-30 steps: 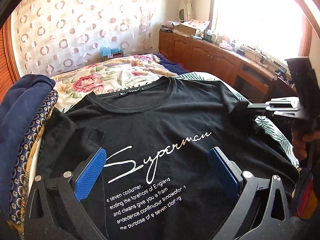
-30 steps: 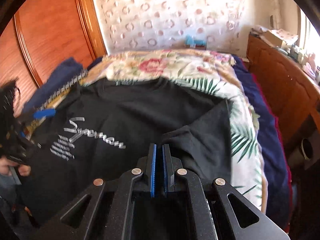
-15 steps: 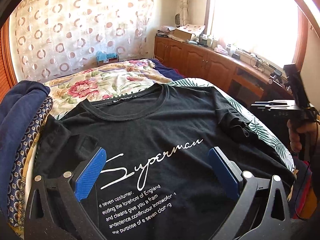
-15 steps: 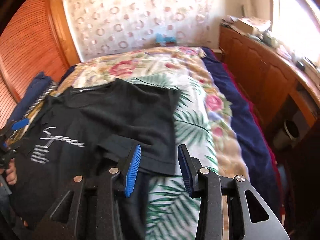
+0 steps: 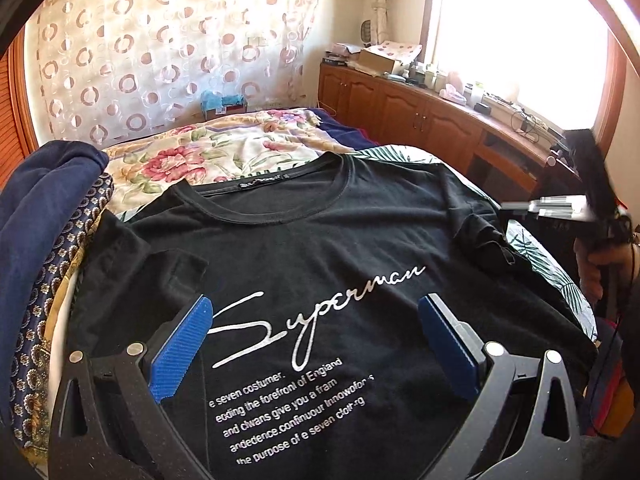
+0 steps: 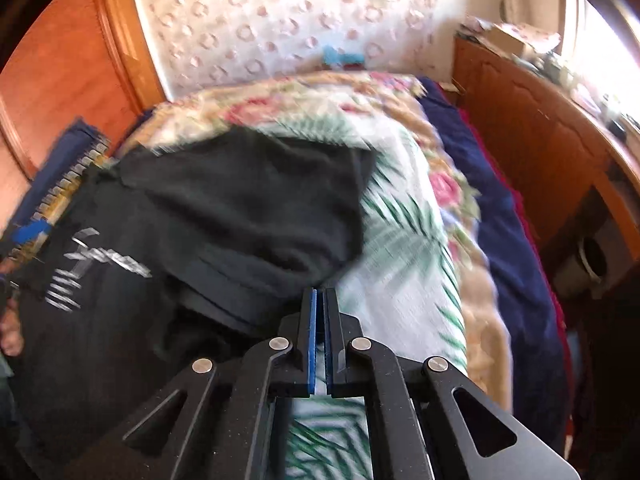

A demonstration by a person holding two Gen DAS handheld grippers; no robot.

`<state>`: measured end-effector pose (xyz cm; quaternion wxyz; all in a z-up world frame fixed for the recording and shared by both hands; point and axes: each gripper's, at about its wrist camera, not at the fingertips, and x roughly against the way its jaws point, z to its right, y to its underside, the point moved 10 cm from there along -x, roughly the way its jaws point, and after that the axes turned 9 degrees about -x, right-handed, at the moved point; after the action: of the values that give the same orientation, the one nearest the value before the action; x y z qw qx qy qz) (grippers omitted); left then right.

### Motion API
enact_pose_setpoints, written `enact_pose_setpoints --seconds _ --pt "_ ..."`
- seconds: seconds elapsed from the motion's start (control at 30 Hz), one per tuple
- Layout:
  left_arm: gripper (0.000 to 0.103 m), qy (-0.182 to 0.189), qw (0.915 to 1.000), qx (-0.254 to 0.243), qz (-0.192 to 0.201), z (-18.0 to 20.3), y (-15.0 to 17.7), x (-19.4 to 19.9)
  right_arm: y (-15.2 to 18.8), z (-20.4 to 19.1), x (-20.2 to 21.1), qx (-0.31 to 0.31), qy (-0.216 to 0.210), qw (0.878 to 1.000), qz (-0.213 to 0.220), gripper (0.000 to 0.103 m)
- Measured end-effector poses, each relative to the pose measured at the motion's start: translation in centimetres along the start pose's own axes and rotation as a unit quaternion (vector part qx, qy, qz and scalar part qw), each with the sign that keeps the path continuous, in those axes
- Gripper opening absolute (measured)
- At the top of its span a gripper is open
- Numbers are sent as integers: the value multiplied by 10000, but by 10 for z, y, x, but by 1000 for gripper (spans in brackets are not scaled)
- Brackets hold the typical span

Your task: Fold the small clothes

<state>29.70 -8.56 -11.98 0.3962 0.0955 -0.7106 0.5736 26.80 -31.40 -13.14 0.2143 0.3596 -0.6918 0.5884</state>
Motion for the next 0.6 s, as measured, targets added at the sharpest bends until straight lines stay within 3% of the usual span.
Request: enact_pose_setpoints --seconds 0.13,0.3,0.47,0.53,0.6 --pt "103 -72 9999 84 38 -7 2 5 -32 -37 18 344 -413 9980 344 2" --pt "103 -167 9997 189 69 -17 5 12 -64 -94 19 917 -917 9904 469 2" --pt "103 -239 9993 297 65 -28 11 16 -71 -126 3 1278 -939 9866 393 3" --pt "103 -270 9991 322 51 -33 13 17 -74 -126 -7 1306 -809 9875 345 12" --pt "103 -285 9990 348 43 -36 14 17 -76 -118 -15 1293 -708 9886 320 32"
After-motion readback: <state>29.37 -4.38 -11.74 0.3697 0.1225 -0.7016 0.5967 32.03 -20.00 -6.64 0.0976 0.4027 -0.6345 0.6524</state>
